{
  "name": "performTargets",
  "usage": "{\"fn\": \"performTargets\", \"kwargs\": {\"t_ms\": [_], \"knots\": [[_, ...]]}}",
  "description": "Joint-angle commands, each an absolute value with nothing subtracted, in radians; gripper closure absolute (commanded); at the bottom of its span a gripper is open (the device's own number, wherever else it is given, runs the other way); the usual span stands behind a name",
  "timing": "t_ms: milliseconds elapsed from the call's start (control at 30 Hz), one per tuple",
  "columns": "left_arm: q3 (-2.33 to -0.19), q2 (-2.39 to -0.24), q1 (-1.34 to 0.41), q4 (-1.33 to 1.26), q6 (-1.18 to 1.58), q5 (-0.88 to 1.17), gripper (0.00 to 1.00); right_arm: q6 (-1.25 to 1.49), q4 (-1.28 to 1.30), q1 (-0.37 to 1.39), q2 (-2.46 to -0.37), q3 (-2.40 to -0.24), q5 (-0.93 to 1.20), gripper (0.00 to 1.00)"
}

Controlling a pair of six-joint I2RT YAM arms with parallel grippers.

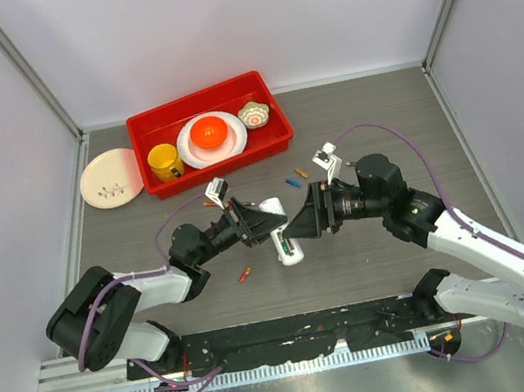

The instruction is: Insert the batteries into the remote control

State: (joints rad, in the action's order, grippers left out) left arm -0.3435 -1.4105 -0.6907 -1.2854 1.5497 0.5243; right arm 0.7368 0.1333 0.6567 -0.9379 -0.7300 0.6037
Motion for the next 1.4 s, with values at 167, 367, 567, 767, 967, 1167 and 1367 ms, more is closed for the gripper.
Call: {"fn": "performTargets", "kwargs": {"t_ms": [167,367,567,767,967,1167,1367], "knots": [[-0.383,-1.413,-0.687,-1.546,1.575,0.529,1.0,0.723,0.041,0.652,-0.93,-0.703,0.721,0.31],[-0.387,-1.416,-0.686,-1.546,1.577,0.528,1.0,0.718,0.037,0.652,-0.95,-0.689,0.75,0.32],[-0.385,-1.419,-0.687,-1.546,1.575,0.529,1.0,0.726,0.026,0.652,-0.969,-0.687,0.758,0.32],[-0.382,-1.414,-0.687,-1.546,1.575,0.528,1.0,0.759,-0.023,0.652,-0.991,-0.678,0.775,0.34],[-0.38,-1.413,-0.687,-1.546,1.574,0.528,1.0,0.765,-0.031,0.652,-1.006,-0.67,0.781,0.38],[-0.379,-1.411,-0.687,-1.546,1.575,0.528,1.0,0.769,-0.032,0.652,-1.022,-0.67,0.781,0.41],[-0.376,-1.407,-0.687,-1.546,1.574,0.528,1.0,0.773,-0.038,0.652,-1.034,-0.67,0.781,0.43]]}}
